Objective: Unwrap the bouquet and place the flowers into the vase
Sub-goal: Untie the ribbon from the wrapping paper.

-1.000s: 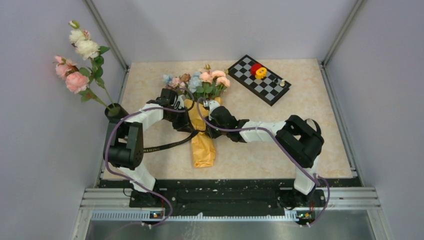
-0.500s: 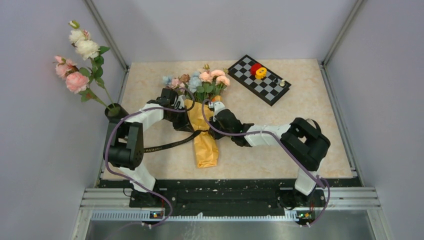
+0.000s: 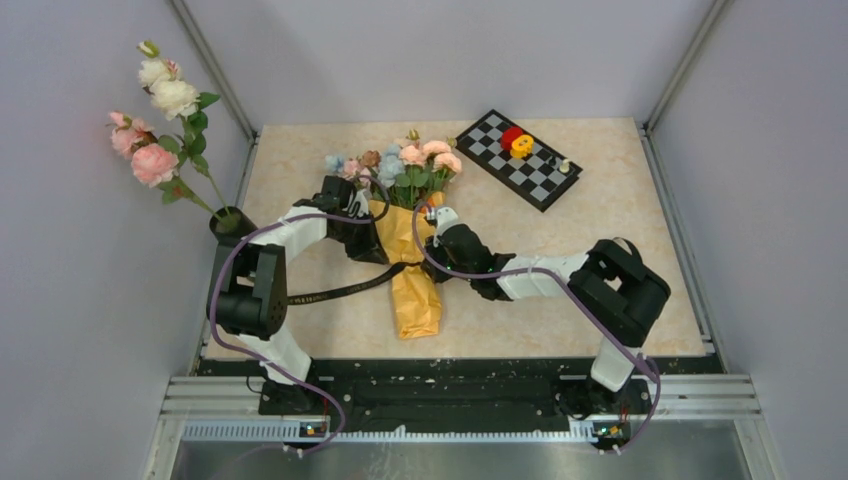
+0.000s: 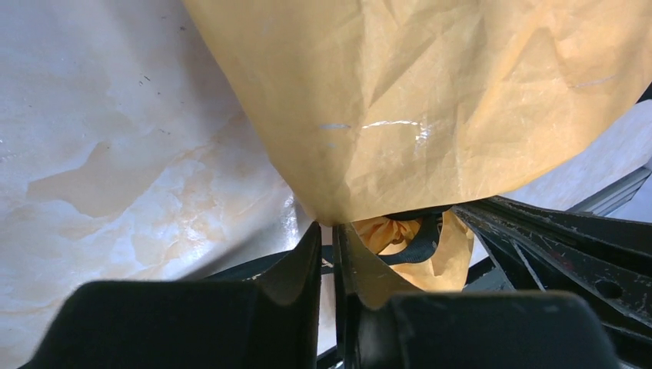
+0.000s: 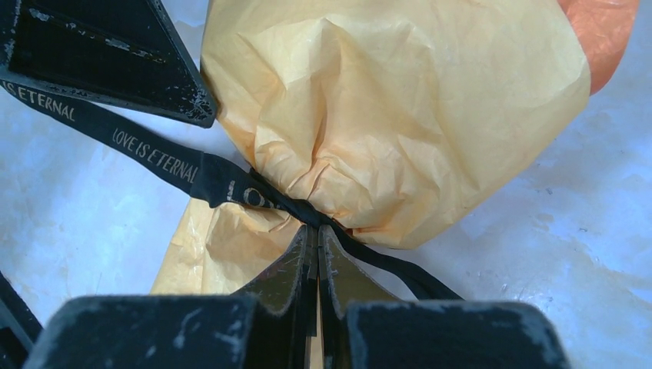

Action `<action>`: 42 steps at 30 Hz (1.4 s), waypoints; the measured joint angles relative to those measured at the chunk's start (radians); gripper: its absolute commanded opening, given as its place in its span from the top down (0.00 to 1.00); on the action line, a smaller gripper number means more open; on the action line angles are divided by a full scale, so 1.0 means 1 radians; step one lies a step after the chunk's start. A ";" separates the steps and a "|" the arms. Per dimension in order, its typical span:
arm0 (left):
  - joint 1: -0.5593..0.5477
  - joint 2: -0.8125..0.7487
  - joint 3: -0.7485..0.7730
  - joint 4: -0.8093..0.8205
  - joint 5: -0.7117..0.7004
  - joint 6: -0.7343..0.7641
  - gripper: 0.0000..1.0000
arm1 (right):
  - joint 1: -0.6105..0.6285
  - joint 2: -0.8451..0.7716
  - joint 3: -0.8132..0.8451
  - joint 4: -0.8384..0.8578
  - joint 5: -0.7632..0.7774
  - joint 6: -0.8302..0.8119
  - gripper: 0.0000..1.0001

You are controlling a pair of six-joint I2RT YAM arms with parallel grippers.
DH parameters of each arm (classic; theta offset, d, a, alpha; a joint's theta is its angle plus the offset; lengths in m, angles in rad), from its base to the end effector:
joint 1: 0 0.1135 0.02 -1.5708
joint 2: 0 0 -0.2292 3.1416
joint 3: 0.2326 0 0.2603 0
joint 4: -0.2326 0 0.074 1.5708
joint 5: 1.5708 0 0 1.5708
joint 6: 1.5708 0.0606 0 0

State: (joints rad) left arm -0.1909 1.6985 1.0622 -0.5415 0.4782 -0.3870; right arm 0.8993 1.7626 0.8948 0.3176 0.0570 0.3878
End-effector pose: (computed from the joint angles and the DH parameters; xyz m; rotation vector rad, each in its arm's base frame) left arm 0.3261 -0.0914 0.1205 -0.1384 2.7912 -0.8106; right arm 0.2440 0.3015 0.1137 -0.5228 2.1382 0.6890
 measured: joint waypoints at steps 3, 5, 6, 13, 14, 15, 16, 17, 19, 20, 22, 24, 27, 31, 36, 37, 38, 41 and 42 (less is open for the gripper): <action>0.002 -0.001 0.000 0.002 0.001 0.002 0.63 | 0.001 -0.005 -0.007 0.005 0.002 0.006 1.00; 0.006 -0.002 0.000 0.008 0.004 0.002 0.56 | 0.002 -0.010 -0.015 0.006 0.002 0.008 1.00; 0.008 -0.002 0.000 0.010 0.005 0.001 0.54 | 0.002 -0.012 -0.018 0.007 0.002 0.009 1.00; 0.013 -0.001 0.000 0.032 0.040 -0.015 0.55 | 0.008 -0.026 -0.019 0.001 0.002 0.009 0.89; 0.013 -0.001 0.000 0.038 0.049 -0.018 0.56 | 0.008 -0.029 -0.019 0.000 0.002 0.010 0.87; 0.013 -0.001 0.000 0.044 0.056 -0.023 0.58 | 0.009 -0.033 -0.019 -0.004 0.002 0.008 0.85; 0.013 -0.001 0.000 0.048 0.060 -0.028 0.60 | 0.010 -0.039 -0.019 -0.012 0.002 0.006 0.82; 0.013 -0.001 0.000 0.051 0.063 -0.031 0.61 | 0.010 -0.043 -0.019 -0.018 0.002 0.005 0.79; 0.013 0.000 0.000 0.056 0.067 -0.034 0.64 | 0.010 -0.051 -0.016 -0.033 0.002 -0.001 0.75; 0.013 0.000 0.000 0.057 0.068 -0.036 0.65 | 0.010 -0.054 -0.015 -0.040 0.002 -0.003 0.73; 0.013 0.000 0.000 0.060 0.069 -0.039 0.68 | 0.010 -0.056 -0.005 -0.065 0.002 -0.013 0.71; 0.013 0.002 0.000 0.063 0.070 -0.039 0.70 | 0.010 -0.056 0.011 -0.090 0.002 -0.024 0.71; 0.013 0.006 0.000 0.063 0.071 -0.039 0.74 | 0.010 -0.056 0.042 -0.126 -0.003 -0.042 0.71; 0.013 0.010 0.000 0.063 0.071 -0.040 0.77 | 0.010 -0.056 0.075 -0.163 -0.014 -0.055 0.72; 0.013 0.011 0.000 0.063 0.071 -0.040 0.82 | 0.007 -0.046 0.116 -0.203 -0.034 -0.074 0.72; 0.013 0.012 0.000 0.063 0.071 -0.040 0.83 | 0.007 -0.040 0.125 -0.211 -0.037 -0.080 0.72; 0.013 0.012 0.000 0.063 0.070 -0.040 0.83 | 0.007 -0.033 0.133 -0.217 -0.039 -0.085 0.73; 0.013 0.013 0.000 0.063 0.071 -0.041 0.85 | 0.007 -0.006 0.157 -0.237 -0.044 -0.101 0.75; 0.013 0.012 0.000 0.063 0.070 -0.041 0.86 | 0.007 0.000 0.161 -0.243 -0.045 -0.105 0.75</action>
State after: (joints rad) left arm -0.1776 1.7107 1.0622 -0.4789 0.5480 -0.4282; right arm 0.9066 1.7630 1.0561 0.0742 0.0124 0.2829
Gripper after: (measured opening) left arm 0.156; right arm 0.263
